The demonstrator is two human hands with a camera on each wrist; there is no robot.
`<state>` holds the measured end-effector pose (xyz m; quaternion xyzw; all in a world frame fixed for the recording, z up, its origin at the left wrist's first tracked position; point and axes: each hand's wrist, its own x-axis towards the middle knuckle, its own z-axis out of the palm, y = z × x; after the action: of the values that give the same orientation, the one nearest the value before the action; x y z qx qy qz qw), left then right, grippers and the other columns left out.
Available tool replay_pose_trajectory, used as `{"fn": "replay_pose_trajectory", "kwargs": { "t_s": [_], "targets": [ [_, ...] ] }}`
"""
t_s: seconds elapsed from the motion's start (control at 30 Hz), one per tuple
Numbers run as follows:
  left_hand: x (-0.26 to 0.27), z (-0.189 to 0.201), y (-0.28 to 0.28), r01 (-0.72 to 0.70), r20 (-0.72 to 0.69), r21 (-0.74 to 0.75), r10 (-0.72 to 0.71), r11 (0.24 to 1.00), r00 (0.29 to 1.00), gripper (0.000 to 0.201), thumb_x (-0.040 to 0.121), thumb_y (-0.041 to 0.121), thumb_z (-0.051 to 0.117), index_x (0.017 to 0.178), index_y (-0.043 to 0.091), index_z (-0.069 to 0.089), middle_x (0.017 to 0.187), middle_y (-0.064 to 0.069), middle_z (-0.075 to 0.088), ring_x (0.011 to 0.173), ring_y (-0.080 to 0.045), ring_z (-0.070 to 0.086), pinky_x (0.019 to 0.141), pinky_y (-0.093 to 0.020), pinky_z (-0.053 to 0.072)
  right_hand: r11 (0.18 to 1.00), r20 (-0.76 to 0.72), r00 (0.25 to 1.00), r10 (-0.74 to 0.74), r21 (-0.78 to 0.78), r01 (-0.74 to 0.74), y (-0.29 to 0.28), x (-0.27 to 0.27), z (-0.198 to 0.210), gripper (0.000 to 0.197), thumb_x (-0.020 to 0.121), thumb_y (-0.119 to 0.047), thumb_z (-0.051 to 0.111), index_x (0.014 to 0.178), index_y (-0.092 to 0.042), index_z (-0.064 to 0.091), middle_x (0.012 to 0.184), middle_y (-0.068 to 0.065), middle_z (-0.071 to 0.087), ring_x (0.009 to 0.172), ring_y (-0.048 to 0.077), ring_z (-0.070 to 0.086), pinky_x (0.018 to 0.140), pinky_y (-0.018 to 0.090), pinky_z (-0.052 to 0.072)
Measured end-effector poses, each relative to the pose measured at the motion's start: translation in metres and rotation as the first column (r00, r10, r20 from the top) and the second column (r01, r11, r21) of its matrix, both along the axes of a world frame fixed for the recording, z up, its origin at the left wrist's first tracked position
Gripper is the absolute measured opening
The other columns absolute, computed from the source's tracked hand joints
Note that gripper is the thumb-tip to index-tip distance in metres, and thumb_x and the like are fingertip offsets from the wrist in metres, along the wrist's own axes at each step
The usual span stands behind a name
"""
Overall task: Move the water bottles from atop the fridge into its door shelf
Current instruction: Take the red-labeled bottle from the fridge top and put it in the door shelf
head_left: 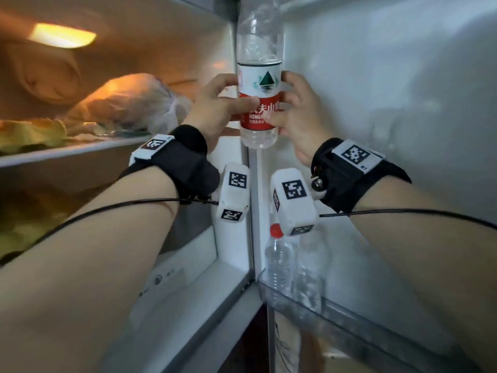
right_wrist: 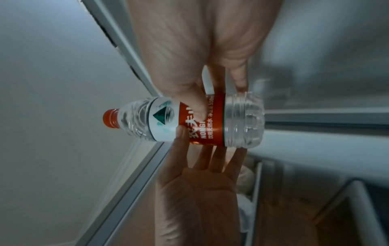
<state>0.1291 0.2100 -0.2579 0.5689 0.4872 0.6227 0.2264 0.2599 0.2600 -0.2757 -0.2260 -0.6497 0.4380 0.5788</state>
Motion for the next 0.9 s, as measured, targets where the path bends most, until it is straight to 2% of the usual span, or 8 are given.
{"fn": "replay_pose_trajectory", "kwargs": {
  "t_s": [0.13, 0.23, 0.43, 0.53, 0.63, 0.7, 0.8, 0.9],
  "targets": [
    [0.014, -0.034, 0.010, 0.068, 0.032, -0.079, -0.065, 0.995, 0.997, 0.047, 0.083, 0.006, 0.070, 0.126, 0.014, 0.053, 0.107, -0.010, 0.071, 0.086, -0.022, 0.070, 0.070, -0.035, 0.060, 0.996, 0.050, 0.997, -0.060, -0.057, 0.063, 0.002, 0.016, -0.035, 0.070, 0.077, 0.016, 0.061, 0.137, -0.014, 0.043, 0.117, 0.005, 0.062, 0.117, 0.028, 0.060, 0.098, 0.053, 0.051],
    [0.023, -0.056, 0.014, 0.119, 0.054, -0.118, -0.113, 0.986, 0.992, 0.044, 0.083, 0.004, 0.069, 0.122, 0.016, 0.052, 0.102, -0.008, 0.070, 0.079, -0.017, 0.069, 0.061, -0.028, 0.057, 0.994, 0.066, 0.995, -0.074, -0.081, 0.079, 0.002, 0.029, -0.059, 0.069, 0.078, 0.016, 0.060, 0.137, -0.014, 0.042, 0.129, 0.012, 0.060, 0.118, 0.028, 0.059, 0.099, 0.053, 0.050],
    [0.041, -0.097, 0.021, 0.193, 0.088, -0.215, -0.177, 0.957, 0.980, 0.040, 0.083, 0.002, 0.069, 0.115, 0.018, 0.052, 0.100, -0.011, 0.070, 0.088, -0.026, 0.068, 0.083, -0.042, 0.057, 0.983, 0.091, 0.988, -0.125, -0.123, 0.136, 0.001, 0.052, -0.104, 0.073, 0.076, 0.018, 0.060, 0.139, -0.015, 0.042, 0.128, 0.013, 0.060, 0.118, 0.030, 0.058, 0.100, 0.049, 0.050],
    [0.053, -0.116, 0.022, 0.222, 0.096, -0.254, -0.204, 0.942, 0.974, 0.038, 0.081, 0.001, 0.070, 0.110, 0.020, 0.053, 0.097, -0.010, 0.069, 0.086, -0.026, 0.067, 0.084, -0.043, 0.055, 0.973, 0.113, 0.976, -0.185, -0.116, 0.198, 0.001, 0.063, -0.127, 0.070, 0.073, 0.014, 0.065, 0.132, -0.019, 0.048, 0.124, 0.010, 0.064, 0.112, 0.027, 0.063, 0.097, 0.050, 0.052],
    [0.067, -0.134, 0.020, 0.264, 0.079, -0.309, -0.252, 0.914, 0.964, 0.039, 0.080, 0.002, 0.071, 0.108, 0.024, 0.055, 0.109, -0.018, 0.068, 0.093, -0.032, 0.068, 0.091, -0.046, 0.056, 0.959, 0.107, 0.968, -0.227, -0.147, 0.241, -0.002, 0.077, -0.146, 0.070, 0.067, 0.017, 0.069, 0.126, -0.016, 0.052, 0.117, 0.006, 0.066, 0.107, 0.027, 0.065, 0.093, 0.049, 0.054],
    [0.075, -0.142, 0.017, 0.298, 0.089, -0.331, -0.285, 0.895, 0.954, 0.039, 0.081, 0.000, 0.070, 0.110, 0.021, 0.054, 0.112, -0.020, 0.067, 0.090, -0.030, 0.068, 0.079, -0.032, 0.061, 0.960, 0.101, 0.973, -0.208, -0.168, 0.223, -0.006, 0.084, -0.156, 0.073, 0.064, 0.016, 0.072, 0.126, -0.016, 0.050, 0.117, 0.005, 0.066, 0.106, 0.024, 0.066, 0.092, 0.047, 0.056],
    [0.085, -0.149, 0.015, 0.316, 0.072, -0.324, -0.309, 0.892, 0.948, 0.040, 0.081, -0.007, 0.067, 0.109, 0.018, 0.052, 0.105, -0.015, 0.064, 0.079, -0.022, 0.062, 0.044, -0.008, 0.044, 0.954, 0.079, 0.974, -0.214, -0.199, 0.226, -0.009, 0.090, -0.166, 0.082, 0.056, 0.002, 0.077, 0.129, -0.015, 0.043, 0.124, 0.007, 0.064, 0.111, 0.023, 0.065, 0.094, 0.045, 0.055],
    [0.087, -0.149, 0.015, 0.337, 0.066, -0.316, -0.334, 0.887, 0.940, 0.040, 0.080, -0.005, 0.069, 0.102, 0.024, 0.053, 0.111, -0.020, 0.065, 0.090, -0.027, 0.064, 0.055, -0.011, 0.049, 0.951, 0.067, 0.966, -0.251, -0.171, 0.259, -0.011, 0.092, -0.170, 0.079, 0.050, -0.008, 0.080, 0.119, -0.022, 0.044, 0.120, 0.004, 0.065, 0.110, 0.022, 0.065, 0.094, 0.048, 0.055]
  ]
}}
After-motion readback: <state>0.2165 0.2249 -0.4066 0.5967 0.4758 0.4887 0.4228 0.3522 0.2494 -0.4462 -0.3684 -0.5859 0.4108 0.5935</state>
